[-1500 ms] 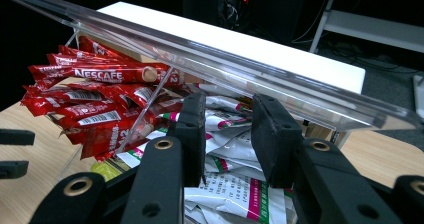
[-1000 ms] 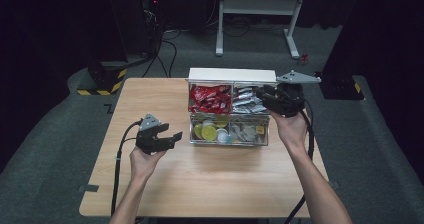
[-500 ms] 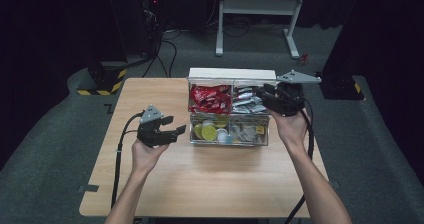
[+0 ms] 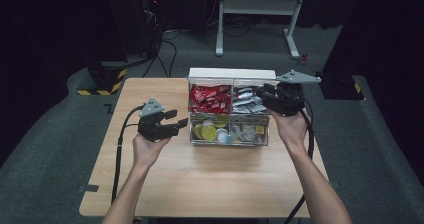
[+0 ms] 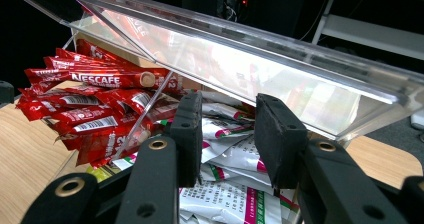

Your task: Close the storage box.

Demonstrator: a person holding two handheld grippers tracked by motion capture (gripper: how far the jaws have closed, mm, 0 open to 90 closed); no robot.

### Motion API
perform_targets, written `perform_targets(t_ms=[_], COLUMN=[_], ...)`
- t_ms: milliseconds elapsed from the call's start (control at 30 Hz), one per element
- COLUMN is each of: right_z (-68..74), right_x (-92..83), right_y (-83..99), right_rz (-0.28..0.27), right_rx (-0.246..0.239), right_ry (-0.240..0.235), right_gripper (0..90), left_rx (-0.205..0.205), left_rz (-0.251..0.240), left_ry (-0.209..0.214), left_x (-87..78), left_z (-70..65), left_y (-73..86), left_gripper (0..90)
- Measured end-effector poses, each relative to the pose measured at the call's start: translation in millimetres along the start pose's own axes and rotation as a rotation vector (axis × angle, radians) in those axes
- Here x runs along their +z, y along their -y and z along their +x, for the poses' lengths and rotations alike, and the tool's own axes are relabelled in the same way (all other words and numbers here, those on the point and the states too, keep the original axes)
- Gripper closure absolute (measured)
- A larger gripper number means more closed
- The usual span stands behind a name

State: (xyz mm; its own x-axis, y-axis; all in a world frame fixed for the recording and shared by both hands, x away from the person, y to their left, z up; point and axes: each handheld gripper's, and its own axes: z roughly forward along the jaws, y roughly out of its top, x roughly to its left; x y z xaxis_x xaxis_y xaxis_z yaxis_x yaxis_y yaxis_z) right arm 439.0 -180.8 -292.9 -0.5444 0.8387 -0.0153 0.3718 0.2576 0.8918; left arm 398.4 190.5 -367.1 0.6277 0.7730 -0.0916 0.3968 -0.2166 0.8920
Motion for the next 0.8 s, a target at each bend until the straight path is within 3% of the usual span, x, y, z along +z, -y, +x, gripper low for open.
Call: perform_targets(t_ms=[467, 800], right_z=[-0.3, -0.3], right_x=[0.1, 0.6], right_y=[0.1, -1.5], right_rz=[0.002, 0.01], right_rx=[-0.002, -0.001], right_ry=[0.001, -0.003], right_gripper=[65.2, 65.9], left_rx=[0.005, 0.034], left_rz=[-0.032, -0.043], left_ry=[0.027, 0.041], left_x=[0.5, 5.3], left_z=[-3.6, -9.9], left_y=[-23.1, -39.7], left_gripper=[49.2, 51.9])
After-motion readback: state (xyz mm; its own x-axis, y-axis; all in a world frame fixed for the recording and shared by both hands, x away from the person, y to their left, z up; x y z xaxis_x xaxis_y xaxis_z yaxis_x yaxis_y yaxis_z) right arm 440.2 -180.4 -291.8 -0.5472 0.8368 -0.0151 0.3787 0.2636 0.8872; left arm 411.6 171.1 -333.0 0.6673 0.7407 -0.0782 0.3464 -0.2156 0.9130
